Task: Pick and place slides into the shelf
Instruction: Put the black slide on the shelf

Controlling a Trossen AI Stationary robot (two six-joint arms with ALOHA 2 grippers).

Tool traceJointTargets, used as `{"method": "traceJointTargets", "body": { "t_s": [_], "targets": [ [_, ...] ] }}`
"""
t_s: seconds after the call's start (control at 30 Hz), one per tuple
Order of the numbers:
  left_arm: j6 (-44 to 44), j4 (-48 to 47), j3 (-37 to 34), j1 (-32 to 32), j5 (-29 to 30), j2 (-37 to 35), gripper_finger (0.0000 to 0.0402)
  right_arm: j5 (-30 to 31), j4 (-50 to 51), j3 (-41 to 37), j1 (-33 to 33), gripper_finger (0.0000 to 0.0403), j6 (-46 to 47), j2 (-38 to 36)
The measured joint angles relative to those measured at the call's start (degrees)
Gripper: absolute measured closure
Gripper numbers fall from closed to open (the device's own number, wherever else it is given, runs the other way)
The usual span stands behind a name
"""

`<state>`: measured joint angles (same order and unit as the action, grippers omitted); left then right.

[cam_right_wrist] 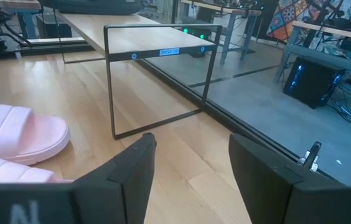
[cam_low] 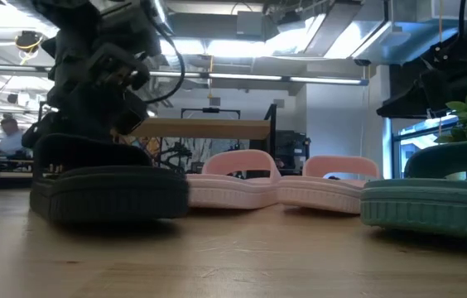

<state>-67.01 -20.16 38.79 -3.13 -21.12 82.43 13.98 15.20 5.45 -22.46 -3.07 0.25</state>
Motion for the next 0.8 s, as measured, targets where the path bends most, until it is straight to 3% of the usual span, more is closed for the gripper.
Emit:
{"method": "traceJointTargets", "body": {
  "t_s": [0.8],
  "targets": [
    [-1.5, 4.2, -0.3, 0.0, -5.0, 0.1, 0.0253, 0.0, 0.0, 0.0, 0.0, 0.0197, -0.4, 0.0]
  ]
}}
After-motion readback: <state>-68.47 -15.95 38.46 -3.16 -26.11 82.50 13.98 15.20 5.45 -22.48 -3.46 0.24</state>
